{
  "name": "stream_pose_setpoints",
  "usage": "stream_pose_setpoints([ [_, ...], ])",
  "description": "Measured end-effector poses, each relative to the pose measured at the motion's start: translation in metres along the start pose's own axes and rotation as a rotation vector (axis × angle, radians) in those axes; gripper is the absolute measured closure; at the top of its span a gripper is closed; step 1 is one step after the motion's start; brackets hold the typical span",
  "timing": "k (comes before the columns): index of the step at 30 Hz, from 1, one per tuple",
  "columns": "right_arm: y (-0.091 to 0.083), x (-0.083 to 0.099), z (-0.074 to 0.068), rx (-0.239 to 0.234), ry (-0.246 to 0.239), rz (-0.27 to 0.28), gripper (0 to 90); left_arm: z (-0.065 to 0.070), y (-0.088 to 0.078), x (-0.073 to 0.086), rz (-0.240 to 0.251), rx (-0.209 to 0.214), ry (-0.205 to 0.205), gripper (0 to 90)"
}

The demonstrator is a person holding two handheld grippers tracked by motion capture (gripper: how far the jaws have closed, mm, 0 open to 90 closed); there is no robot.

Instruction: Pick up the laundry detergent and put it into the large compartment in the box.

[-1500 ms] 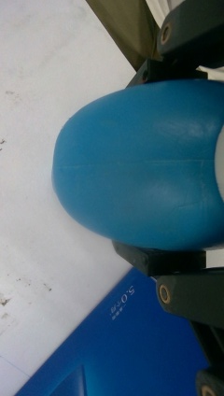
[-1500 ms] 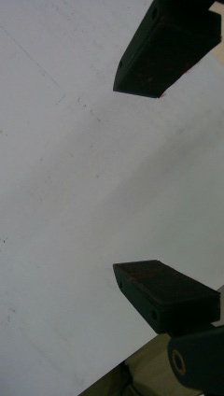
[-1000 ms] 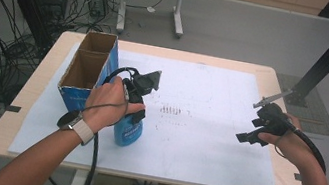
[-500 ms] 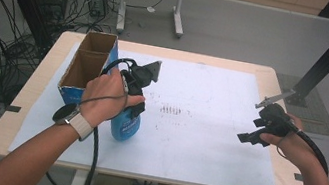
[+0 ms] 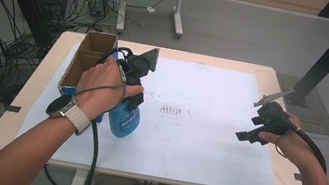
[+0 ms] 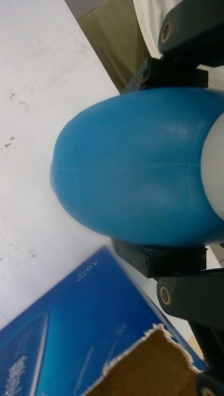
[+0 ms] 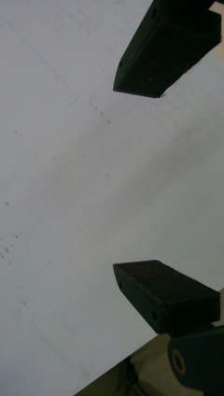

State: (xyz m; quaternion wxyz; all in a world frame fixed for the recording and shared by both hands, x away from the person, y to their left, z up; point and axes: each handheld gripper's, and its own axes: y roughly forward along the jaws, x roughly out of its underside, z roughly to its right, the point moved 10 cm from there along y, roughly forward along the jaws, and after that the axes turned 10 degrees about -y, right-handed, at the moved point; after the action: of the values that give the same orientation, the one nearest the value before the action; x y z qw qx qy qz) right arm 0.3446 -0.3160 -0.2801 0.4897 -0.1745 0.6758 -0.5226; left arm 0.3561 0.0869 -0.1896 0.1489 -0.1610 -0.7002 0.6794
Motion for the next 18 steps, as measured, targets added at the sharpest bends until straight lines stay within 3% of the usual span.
stream_pose_setpoints([
  [18, 0.003, -0.004, 0.005, -0.014, -0.024, 0.033, 11.2, -0.004, -0.049, -0.006, -0.007, -0.03, -0.123, 37.3],
])
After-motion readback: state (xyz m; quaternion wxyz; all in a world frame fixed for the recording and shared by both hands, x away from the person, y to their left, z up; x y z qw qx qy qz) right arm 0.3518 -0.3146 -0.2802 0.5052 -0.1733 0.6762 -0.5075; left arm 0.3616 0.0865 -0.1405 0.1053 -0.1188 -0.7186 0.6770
